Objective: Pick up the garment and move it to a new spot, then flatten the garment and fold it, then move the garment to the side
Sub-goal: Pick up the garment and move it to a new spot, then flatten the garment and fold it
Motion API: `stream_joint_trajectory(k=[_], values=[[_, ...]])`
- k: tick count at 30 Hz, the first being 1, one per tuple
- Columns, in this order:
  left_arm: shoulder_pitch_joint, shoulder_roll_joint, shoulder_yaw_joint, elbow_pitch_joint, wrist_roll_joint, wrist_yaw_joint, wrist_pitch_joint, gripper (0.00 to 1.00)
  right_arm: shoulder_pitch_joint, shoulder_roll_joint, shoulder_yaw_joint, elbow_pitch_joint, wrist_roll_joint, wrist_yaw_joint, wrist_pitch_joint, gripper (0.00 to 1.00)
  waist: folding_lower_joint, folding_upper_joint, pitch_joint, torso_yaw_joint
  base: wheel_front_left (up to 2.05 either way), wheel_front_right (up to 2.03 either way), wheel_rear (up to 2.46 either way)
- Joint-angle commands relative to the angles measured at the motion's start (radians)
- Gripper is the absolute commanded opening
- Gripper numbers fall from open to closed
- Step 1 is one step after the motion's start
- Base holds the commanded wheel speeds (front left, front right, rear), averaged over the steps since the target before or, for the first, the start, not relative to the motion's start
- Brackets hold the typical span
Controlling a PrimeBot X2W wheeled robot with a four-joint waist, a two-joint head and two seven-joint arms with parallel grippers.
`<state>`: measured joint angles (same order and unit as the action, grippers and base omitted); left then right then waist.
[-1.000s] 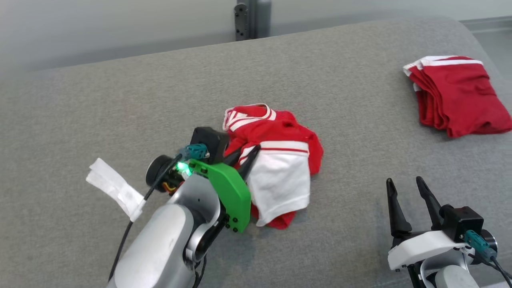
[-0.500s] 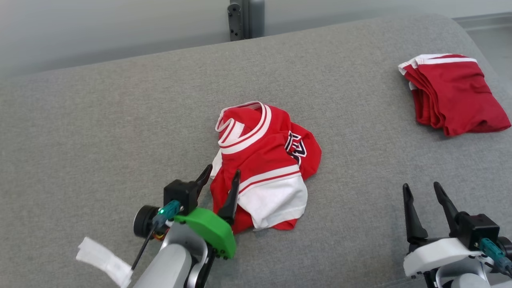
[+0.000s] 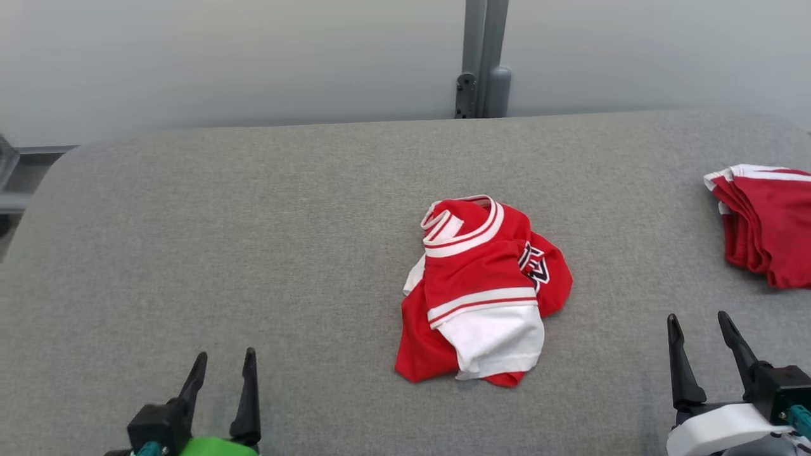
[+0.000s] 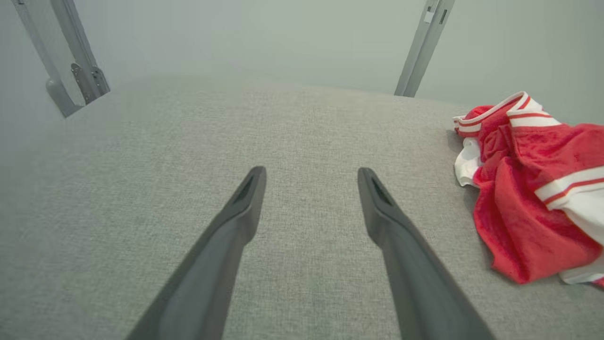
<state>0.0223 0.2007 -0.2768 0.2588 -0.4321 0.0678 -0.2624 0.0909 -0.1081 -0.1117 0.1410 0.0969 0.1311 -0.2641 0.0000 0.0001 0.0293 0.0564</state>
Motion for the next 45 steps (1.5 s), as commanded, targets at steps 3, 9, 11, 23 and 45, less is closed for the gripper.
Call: stream_joint_trajectory(k=[3, 9, 11, 23, 45], values=[[0.078, -0.019, 0.083, -0.031, 0.045, -0.042, -0.003, 1.00, 0.029, 0.009, -0.003, 0.001, -0.006, -0.001, 0.000, 1.00, 0.0000, -0.0001, -0.060, 0.069, 0.00, 0.00, 0.00], [0.128, -0.072, 0.215, -0.041, 0.113, -0.127, -0.003, 1.00, 0.045, 0.026, -0.006, 0.014, -0.004, -0.001, 0.000, 1.00, 0.0000, -0.0001, -0.075, 0.086, 0.00, 0.00, 0.00], [0.130, -0.086, 0.236, -0.042, 0.135, -0.149, -0.003, 1.00, 0.047, 0.030, -0.006, 0.018, -0.008, -0.001, 0.000, 1.00, 0.0000, -0.0001, -0.077, 0.088, 0.00, 0.00, 0.00], [0.096, -0.133, 0.283, -0.051, 0.201, -0.198, -0.003, 1.00, 0.033, 0.044, 0.011, 0.031, -0.011, -0.001, 0.000, 1.00, 0.0000, -0.0001, -0.080, 0.077, 0.00, 0.00, 0.00], [-0.057, -0.148, -0.114, -0.063, 0.007, -0.199, 0.045, 1.00, -0.029, 0.033, 0.046, 0.023, -0.005, -0.001, 0.000, 1.00, 0.0000, -0.0001, -0.031, -0.040, 0.00, 0.00, 0.00]])
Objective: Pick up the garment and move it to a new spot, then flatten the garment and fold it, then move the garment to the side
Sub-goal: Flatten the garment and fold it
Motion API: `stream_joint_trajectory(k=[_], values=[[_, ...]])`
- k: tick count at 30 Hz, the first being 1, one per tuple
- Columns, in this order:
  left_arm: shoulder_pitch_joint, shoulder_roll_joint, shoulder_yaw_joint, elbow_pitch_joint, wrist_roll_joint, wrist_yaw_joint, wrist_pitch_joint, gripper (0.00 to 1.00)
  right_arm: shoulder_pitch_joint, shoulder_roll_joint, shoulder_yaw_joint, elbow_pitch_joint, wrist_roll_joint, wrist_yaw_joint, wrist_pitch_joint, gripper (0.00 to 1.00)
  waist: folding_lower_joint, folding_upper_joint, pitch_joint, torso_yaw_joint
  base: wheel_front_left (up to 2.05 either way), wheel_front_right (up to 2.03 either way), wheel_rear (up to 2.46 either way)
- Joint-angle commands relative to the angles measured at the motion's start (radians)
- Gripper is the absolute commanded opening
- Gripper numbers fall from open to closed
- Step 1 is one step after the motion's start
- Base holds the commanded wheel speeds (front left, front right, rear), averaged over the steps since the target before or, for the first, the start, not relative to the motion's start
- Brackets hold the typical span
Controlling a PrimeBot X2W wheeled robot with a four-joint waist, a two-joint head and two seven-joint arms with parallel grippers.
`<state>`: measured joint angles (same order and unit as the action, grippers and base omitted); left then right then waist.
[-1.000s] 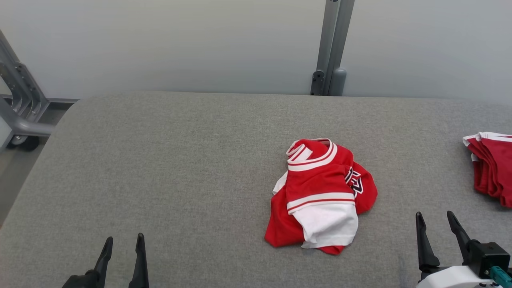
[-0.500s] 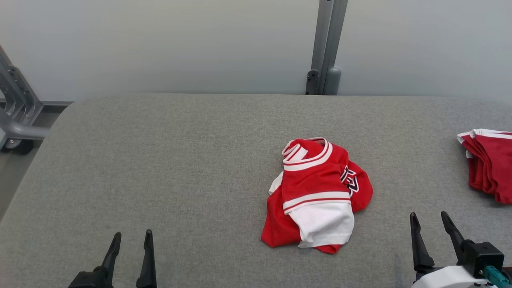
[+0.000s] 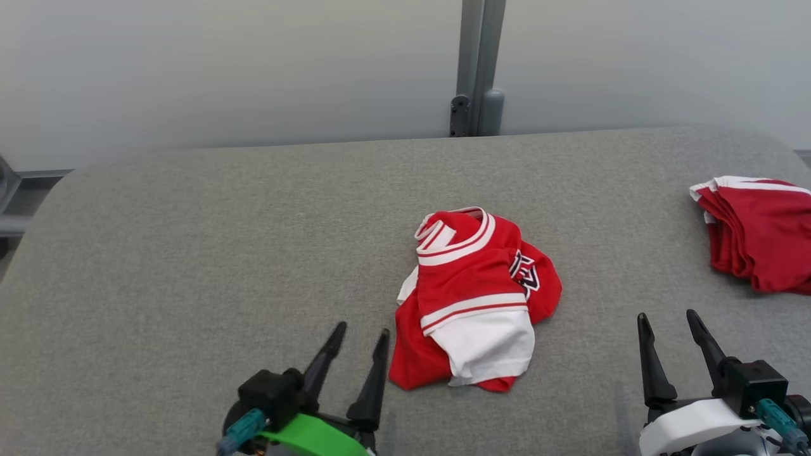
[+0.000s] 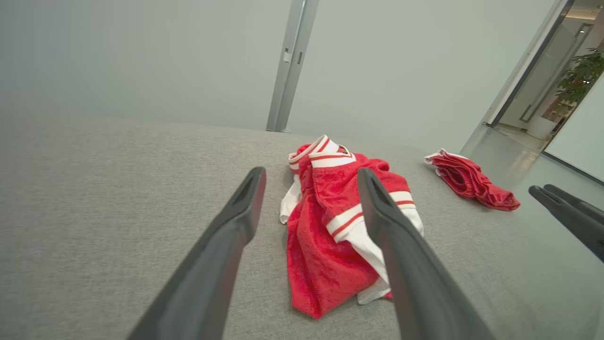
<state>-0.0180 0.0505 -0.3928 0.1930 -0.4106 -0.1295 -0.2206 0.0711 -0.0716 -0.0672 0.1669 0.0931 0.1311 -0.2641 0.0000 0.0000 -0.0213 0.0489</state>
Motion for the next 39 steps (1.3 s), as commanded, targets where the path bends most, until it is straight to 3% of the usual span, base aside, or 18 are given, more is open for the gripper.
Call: stream_joint_trajectory(k=[1, 5, 7, 17, 21, 23, 24, 31, 34, 39], values=[[-0.029, 0.003, -0.037, 0.023, -0.055, -0.001, 0.031, 1.00, -0.012, -0.002, 0.006, -0.001, -0.001, -0.001, 0.000, 1.00, 0.0000, 0.0000, 0.025, -0.044, 0.00, 0.00, 0.00], [-0.080, 0.003, -0.201, 0.089, -0.224, -0.001, 0.139, 1.00, -0.021, 0.000, 0.011, 0.002, 0.000, -0.001, 0.000, 1.00, 0.0000, 0.0000, 0.050, -0.089, 0.00, 0.00, 0.00], [-0.126, 0.005, -0.239, 0.132, -0.240, 0.007, 0.159, 1.00, -0.029, 0.003, 0.009, 0.000, 0.000, -0.001, 0.000, 1.00, 0.0000, 0.0000, 0.066, -0.109, 0.00, 0.00, 0.00], [-0.226, 0.003, -0.310, 0.304, -0.328, 0.089, 0.134, 1.00, -0.036, 0.007, -0.008, -0.002, -0.002, -0.001, 0.000, 1.00, 0.0000, 0.0000, 0.095, -0.151, 0.00, 0.00, 0.00], [-0.246, 0.003, -0.332, 0.335, -0.353, 0.079, 0.109, 1.00, -0.039, 0.008, -0.012, 0.001, -0.002, -0.001, 0.000, 1.00, 0.0000, 0.0000, 0.094, -0.150, 0.00, 0.00, 0.00], [-0.256, 0.002, -0.343, 0.339, -0.375, 0.071, 0.098, 0.29, -0.040, 0.008, -0.014, 0.003, -0.002, -0.001, 0.000, 1.00, 0.0000, 0.0000, 0.091, -0.146, 0.00, 0.00, 0.00], [-0.259, 0.003, -0.345, 0.343, -0.388, 0.068, 0.094, 0.00, -0.039, 0.008, -0.015, 0.005, -0.003, -0.001, 0.000, 1.00, 0.0000, 0.0000, 0.088, -0.144, 0.00, 0.00, 0.00], [-0.291, 0.023, -0.261, 0.268, -0.492, 0.059, 0.062, 0.00, -0.015, 0.008, -0.028, 0.004, 0.001, -0.001, 0.000, 1.00, 0.0000, 0.0000, 0.065, -0.117, 0.00, 0.00, 0.00], [-0.311, 0.076, -0.207, 0.163, -0.527, 0.061, 0.089, 0.00, -0.007, 0.008, -0.032, 0.005, 0.003, -0.001, 0.000, 1.00, 0.0000, 0.0000, 0.059, -0.099, 0.00, 0.00, 0.00], [-0.359, 0.202, -0.106, -0.040, -0.565, 0.114, 0.155, 0.00, -0.003, 0.010, -0.026, 0.009, 0.008, -0.001, 0.000, 1.00, 0.0000, 0.0000, 0.052, -0.071, 0.00, 0.00, 0.00]])
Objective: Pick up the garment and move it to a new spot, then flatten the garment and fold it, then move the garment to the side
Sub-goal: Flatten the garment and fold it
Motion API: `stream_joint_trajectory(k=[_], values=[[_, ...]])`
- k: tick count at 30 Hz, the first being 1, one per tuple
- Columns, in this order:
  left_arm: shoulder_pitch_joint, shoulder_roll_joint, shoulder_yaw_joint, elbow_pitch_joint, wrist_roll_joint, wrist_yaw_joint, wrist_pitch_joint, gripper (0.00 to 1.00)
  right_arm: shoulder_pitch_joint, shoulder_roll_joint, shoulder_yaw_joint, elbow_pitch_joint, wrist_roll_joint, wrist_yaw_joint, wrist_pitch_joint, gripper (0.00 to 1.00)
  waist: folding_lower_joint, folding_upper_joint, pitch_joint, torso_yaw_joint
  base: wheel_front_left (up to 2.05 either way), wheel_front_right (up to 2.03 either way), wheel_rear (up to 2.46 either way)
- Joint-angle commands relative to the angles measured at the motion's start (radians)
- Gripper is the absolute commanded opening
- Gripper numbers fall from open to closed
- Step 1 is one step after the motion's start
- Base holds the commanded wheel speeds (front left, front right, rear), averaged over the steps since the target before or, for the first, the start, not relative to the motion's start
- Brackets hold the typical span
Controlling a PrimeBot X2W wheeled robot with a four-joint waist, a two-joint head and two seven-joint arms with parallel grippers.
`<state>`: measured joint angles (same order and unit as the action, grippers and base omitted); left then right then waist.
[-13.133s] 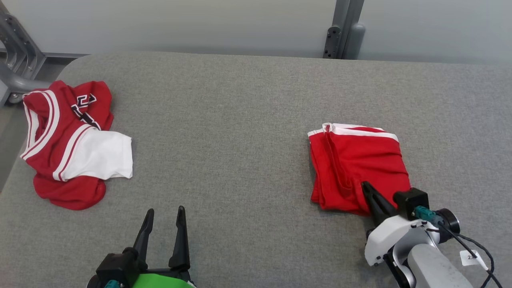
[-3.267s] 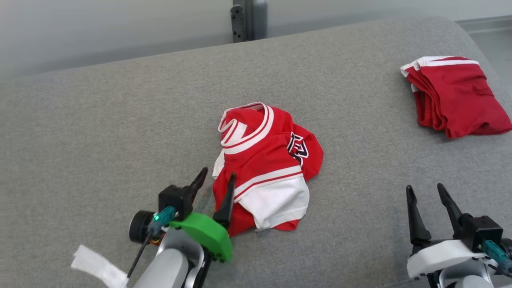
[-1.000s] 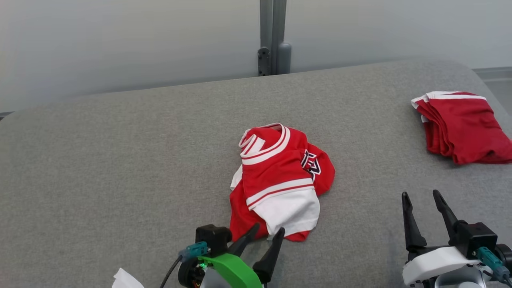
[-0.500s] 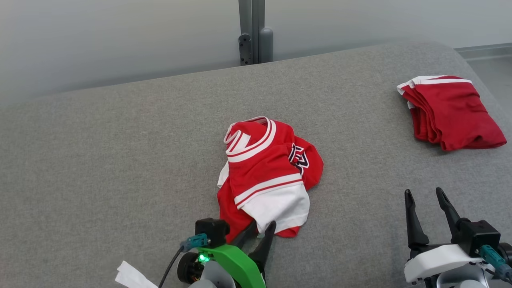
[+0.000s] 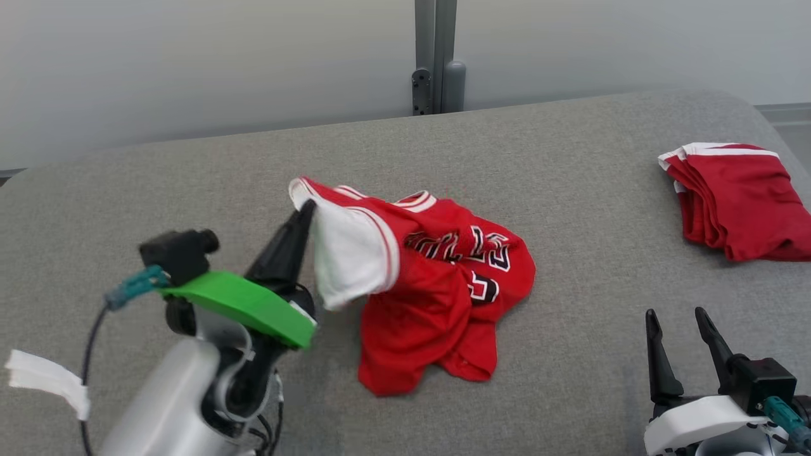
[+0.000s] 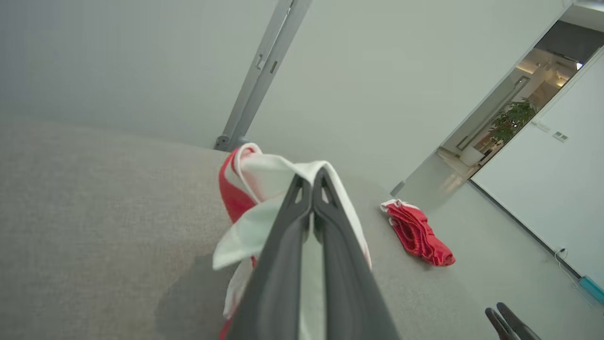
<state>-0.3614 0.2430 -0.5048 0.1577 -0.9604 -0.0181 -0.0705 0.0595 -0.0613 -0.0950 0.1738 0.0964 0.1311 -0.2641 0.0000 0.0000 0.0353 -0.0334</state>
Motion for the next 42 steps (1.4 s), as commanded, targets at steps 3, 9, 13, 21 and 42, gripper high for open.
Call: stream_joint_trajectory(k=[3, 9, 13, 21, 42], values=[[-0.065, 0.094, 0.063, -0.089, -0.020, 0.027, 0.062, 0.00, 0.004, 0.001, 0.010, 0.005, 0.003, -0.001, 0.000, 1.00, 0.0000, 0.0000, -0.001, 0.026, 0.00, 0.00, 0.00], [-0.184, 0.219, 0.131, -0.155, -0.049, 0.034, 0.185, 0.00, -0.024, 0.003, 0.026, 0.014, 0.006, -0.001, 0.000, 1.00, 0.0000, 0.0000, 0.004, 0.029, 0.00, 0.00, 0.00], [-0.245, 0.264, 0.155, -0.164, -0.067, 0.034, 0.240, 0.00, -0.031, 0.005, 0.032, 0.017, 0.010, -0.001, 0.000, 1.00, 0.0000, 0.0000, 0.008, 0.019, 0.00, 0.00, 0.00], [-0.325, 0.315, 0.158, -0.077, -0.052, 0.027, 0.297, 0.00, -0.044, 0.006, 0.033, 0.020, 0.017, -0.001, 0.000, 1.00, 0.0000, 0.0000, 0.022, -0.014, 0.00, 0.00, 0.00], [-0.291, 0.399, 0.023, 0.426, 0.209, 0.145, 0.238, 1.00, -0.056, 0.009, 0.007, 0.014, 0.011, -0.001, 0.000, 1.00, 0.0000, 0.0000, 0.069, -0.062, 0.00, 0.00, 0.00]])
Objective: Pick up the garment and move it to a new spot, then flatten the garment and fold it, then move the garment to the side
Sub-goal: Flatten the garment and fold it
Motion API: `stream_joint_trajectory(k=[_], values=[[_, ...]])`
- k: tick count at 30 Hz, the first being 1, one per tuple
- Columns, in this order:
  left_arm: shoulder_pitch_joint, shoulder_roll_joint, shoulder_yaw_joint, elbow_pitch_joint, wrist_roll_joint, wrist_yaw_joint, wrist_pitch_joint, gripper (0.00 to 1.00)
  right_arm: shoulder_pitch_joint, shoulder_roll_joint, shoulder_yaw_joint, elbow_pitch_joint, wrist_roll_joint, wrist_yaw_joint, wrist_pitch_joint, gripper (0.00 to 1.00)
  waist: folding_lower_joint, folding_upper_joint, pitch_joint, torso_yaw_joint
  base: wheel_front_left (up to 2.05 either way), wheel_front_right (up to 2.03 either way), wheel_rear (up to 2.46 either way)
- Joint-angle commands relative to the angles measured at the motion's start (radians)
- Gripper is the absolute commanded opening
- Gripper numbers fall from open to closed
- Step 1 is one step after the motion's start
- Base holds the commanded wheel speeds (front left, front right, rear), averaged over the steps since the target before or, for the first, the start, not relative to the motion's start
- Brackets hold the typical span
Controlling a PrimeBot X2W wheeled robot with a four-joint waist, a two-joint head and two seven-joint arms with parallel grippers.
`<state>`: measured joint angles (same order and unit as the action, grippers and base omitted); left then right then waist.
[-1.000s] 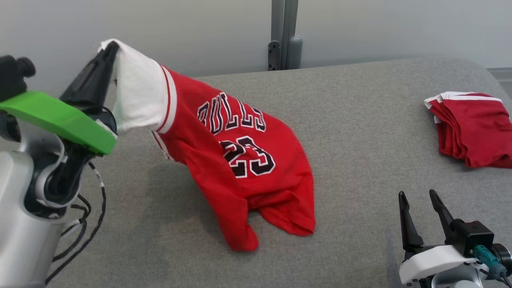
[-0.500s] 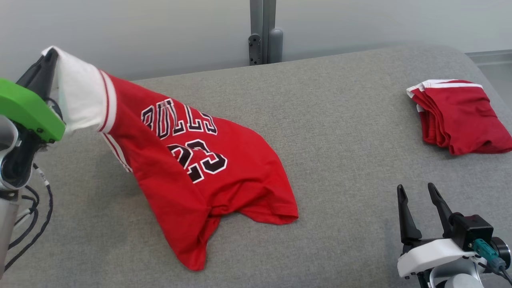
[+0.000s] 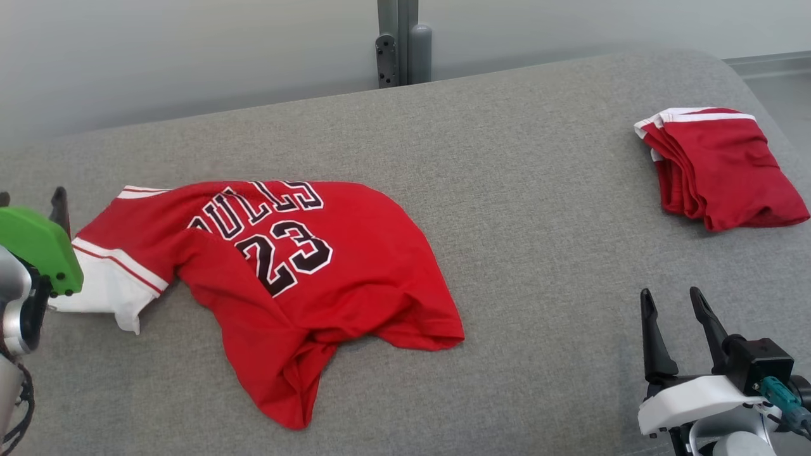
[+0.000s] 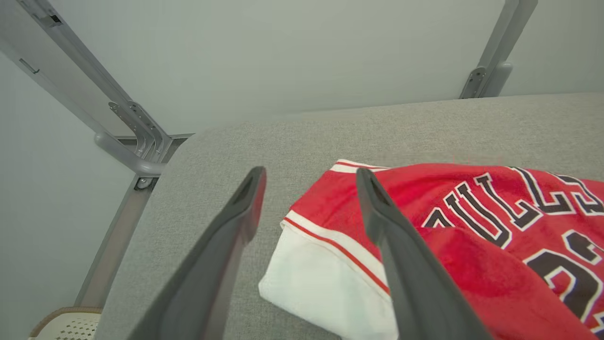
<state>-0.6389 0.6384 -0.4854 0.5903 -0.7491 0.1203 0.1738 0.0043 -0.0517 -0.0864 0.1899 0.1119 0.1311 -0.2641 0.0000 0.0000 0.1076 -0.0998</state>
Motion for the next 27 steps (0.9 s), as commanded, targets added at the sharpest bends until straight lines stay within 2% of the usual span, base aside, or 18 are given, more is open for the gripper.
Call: stream_joint_trajectory(k=[1, 6, 10, 13, 16, 20, 27], values=[[-0.018, 0.006, 0.001, -0.030, 0.015, 0.023, -0.012, 1.00, 0.004, -0.001, -0.004, -0.003, -0.006, -0.001, 0.000, 1.00, 0.0000, 0.0000, -0.006, 0.008, 0.00, 0.00, 0.00], [0.005, -0.056, -0.062, -0.227, 0.050, 0.052, 0.006, 1.00, 0.016, -0.001, -0.003, 0.002, -0.012, -0.001, 0.000, 1.00, 0.0000, 0.0000, -0.030, 0.026, 0.00, 0.00, 0.00], [0.043, -0.150, -0.191, -0.389, 0.091, 0.051, 0.080, 1.00, 0.020, 0.000, 0.007, 0.004, -0.009, -0.001, 0.000, 1.00, 0.0000, 0.0000, -0.040, 0.031, 0.00, 0.00, 0.00], [0.066, -0.240, -0.306, -0.452, 0.111, 0.035, 0.138, 1.00, 0.013, -0.001, 0.014, 0.006, -0.005, -0.001, 0.000, 1.00, 0.0000, 0.0000, -0.042, 0.026, 0.00, 0.00, 0.00], [0.078, -0.315, -0.404, -0.452, 0.136, 0.020, 0.187, 1.00, -0.001, 0.000, 0.024, 0.008, -0.001, -0.001, 0.000, 1.00, 0.0000, 0.0000, -0.035, 0.012, 0.00, 0.00, 0.00], [0.069, -0.396, -0.480, -0.406, 0.149, 0.001, 0.222, 1.00, -0.005, 0.000, 0.023, 0.005, 0.003, -0.001, 0.000, 1.00, 0.0000, 0.0000, -0.019, -0.008, 0.00, 0.00, 0.00], [0.012, -0.481, -0.547, -0.265, 0.175, -0.026, 0.254, 1.00, -0.027, 0.000, 0.032, 0.005, 0.007, -0.001, 0.000, 1.00, 0.0000, 0.0000, 0.036, -0.039, 0.00, 0.00, 0.00]])
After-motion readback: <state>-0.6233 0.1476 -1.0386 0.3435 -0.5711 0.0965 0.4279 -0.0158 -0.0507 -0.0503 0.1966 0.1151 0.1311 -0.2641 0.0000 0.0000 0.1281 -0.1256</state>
